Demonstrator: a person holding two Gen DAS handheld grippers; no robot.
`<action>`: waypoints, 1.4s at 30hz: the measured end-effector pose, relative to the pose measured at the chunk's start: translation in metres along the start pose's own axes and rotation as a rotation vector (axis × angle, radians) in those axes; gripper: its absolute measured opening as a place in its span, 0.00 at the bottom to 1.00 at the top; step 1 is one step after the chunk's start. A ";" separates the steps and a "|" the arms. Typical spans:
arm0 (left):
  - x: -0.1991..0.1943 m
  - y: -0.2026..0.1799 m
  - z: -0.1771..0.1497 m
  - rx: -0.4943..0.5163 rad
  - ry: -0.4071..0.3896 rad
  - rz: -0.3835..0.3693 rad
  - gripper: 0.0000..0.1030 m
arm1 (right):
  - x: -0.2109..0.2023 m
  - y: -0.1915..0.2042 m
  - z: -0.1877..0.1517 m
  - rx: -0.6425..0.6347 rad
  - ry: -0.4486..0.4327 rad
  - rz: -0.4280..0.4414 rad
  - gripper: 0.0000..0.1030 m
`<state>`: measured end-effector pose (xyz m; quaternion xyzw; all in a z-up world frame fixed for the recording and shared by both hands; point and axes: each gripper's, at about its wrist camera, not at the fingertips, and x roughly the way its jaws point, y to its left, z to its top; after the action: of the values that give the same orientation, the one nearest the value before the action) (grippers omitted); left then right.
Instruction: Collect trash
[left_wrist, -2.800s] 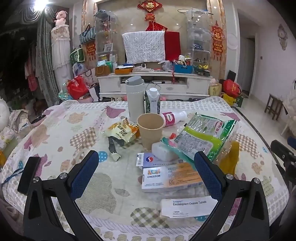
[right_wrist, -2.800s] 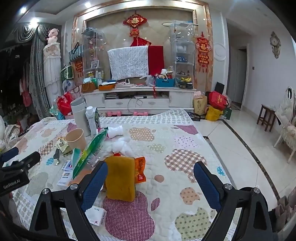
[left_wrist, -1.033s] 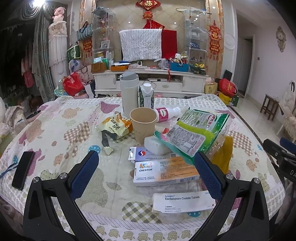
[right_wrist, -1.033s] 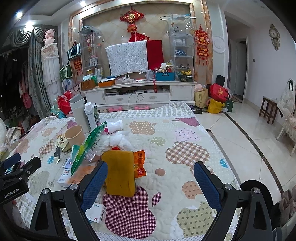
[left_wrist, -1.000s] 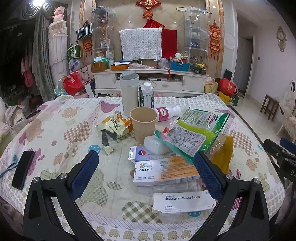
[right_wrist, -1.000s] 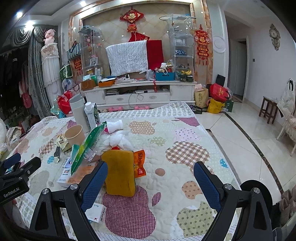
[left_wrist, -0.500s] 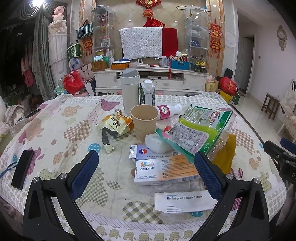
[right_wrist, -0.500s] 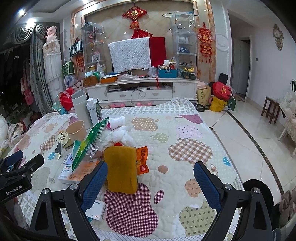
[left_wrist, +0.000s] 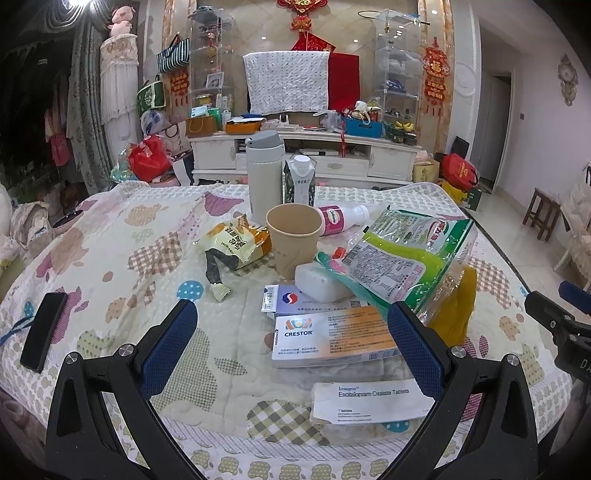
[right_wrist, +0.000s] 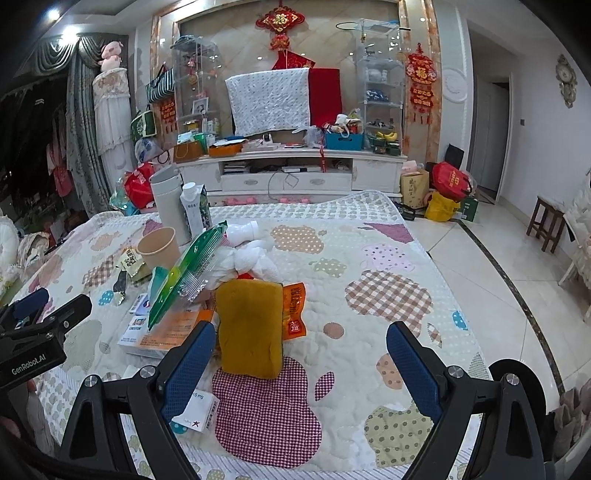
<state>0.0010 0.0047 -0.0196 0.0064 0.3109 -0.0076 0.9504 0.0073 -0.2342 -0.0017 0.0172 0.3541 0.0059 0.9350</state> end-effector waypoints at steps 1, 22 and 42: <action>0.000 0.001 0.000 0.001 0.004 0.004 0.99 | 0.000 0.000 0.000 0.000 0.000 0.000 0.90; 0.019 0.072 -0.028 -0.008 0.140 -0.025 0.99 | 0.018 -0.001 -0.007 -0.021 0.073 0.052 0.90; 0.107 0.128 0.042 -0.171 0.145 0.010 0.99 | 0.057 -0.010 -0.011 0.037 0.153 0.139 0.88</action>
<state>0.1143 0.1307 -0.0485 -0.0725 0.3783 0.0242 0.9225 0.0425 -0.2421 -0.0482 0.0583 0.4225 0.0654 0.9021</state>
